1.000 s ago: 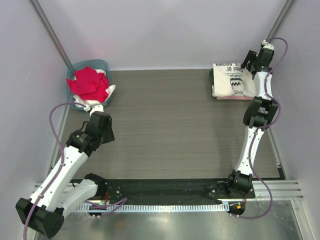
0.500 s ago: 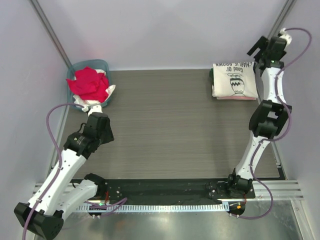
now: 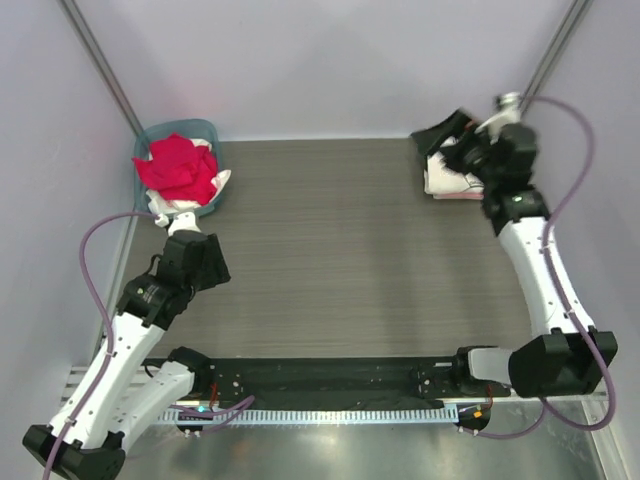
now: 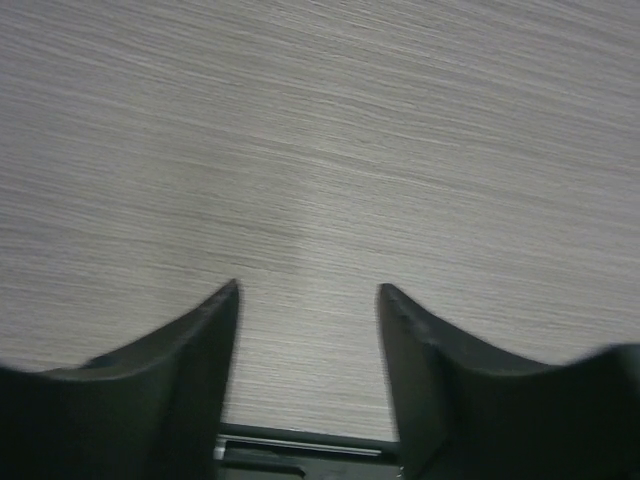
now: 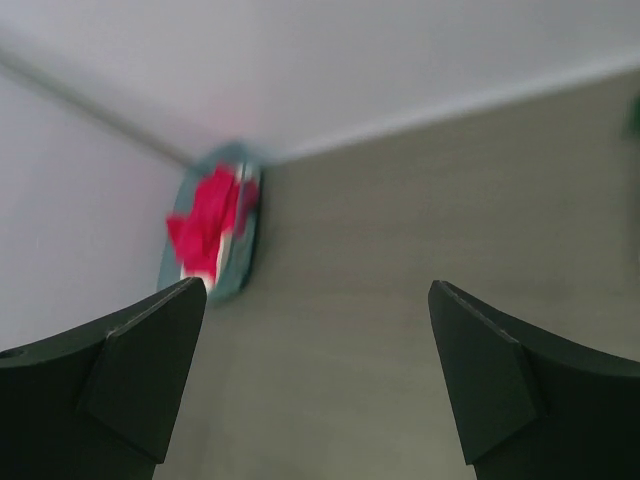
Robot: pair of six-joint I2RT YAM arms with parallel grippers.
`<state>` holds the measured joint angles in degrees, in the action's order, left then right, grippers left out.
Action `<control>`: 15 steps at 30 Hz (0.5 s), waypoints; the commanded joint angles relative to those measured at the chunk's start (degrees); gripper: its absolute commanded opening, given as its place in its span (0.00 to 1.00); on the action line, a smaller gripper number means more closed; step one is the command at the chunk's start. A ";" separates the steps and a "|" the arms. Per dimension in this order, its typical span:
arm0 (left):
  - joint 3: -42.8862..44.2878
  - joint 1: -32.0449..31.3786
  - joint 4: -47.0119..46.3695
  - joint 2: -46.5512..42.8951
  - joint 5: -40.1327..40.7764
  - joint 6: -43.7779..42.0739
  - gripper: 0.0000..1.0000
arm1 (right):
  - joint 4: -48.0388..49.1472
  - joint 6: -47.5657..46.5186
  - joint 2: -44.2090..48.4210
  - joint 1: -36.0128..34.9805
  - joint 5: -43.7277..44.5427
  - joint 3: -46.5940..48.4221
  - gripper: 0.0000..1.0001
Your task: Fold and stack the t-shirts
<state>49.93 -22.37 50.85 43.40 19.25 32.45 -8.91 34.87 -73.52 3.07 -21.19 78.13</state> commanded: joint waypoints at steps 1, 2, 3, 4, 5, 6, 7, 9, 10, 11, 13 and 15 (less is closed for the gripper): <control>1.05 0.31 -1.54 -1.55 -1.14 -0.81 0.65 | -3.13 0.55 3.70 -15.13 0.69 -12.08 1.00; 1.04 0.31 -1.80 -1.73 -1.14 -0.89 0.69 | -3.13 0.63 4.77 -18.94 2.19 -14.30 1.00; 0.87 0.31 -1.89 -2.08 -1.05 -0.89 0.74 | -3.13 0.81 6.00 -22.02 5.34 -16.41 1.00; 0.78 0.22 -1.90 -2.52 -0.88 -0.89 0.78 | -3.13 1.33 7.67 -28.32 7.11 -20.78 1.00; 0.78 0.31 -1.81 -2.70 -0.61 -0.81 0.80 | -2.87 1.77 8.56 -31.25 8.87 -23.00 1.00; 0.78 0.22 -1.89 -2.79 -0.53 -0.72 0.81 | -2.52 2.47 9.26 -33.89 10.63 -25.11 1.00; 0.78 0.31 -1.81 -2.88 -0.35 -0.72 0.83 | -2.08 3.52 10.14 -38.97 13.17 -28.96 1.00; 0.78 0.22 -1.63 -2.62 -0.08 -0.46 0.83 | -2.34 4.76 10.93 -43.65 16.87 -32.14 1.00; 0.78 0.31 -1.63 -2.18 -0.17 -0.54 0.83 | -2.78 5.20 11.55 -47.24 20.19 -34.77 1.00; 0.78 0.31 -1.72 -2.00 -0.17 -0.54 0.82 | -2.78 6.77 12.60 -49.19 20.92 -36.19 1.00; 0.78 0.31 -1.72 -1.48 -0.44 -0.54 0.82 | -3.74 9.15 13.57 -51.40 25.57 -39.70 1.00; 0.78 0.22 -1.54 -1.04 -0.35 -0.45 0.81 | -4.62 11.26 14.10 -53.16 26.37 -41.38 1.00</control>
<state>49.93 -22.37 50.61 41.82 18.55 32.34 -14.33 41.47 -60.97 -48.73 -2.96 38.59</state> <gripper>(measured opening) 0.815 0.996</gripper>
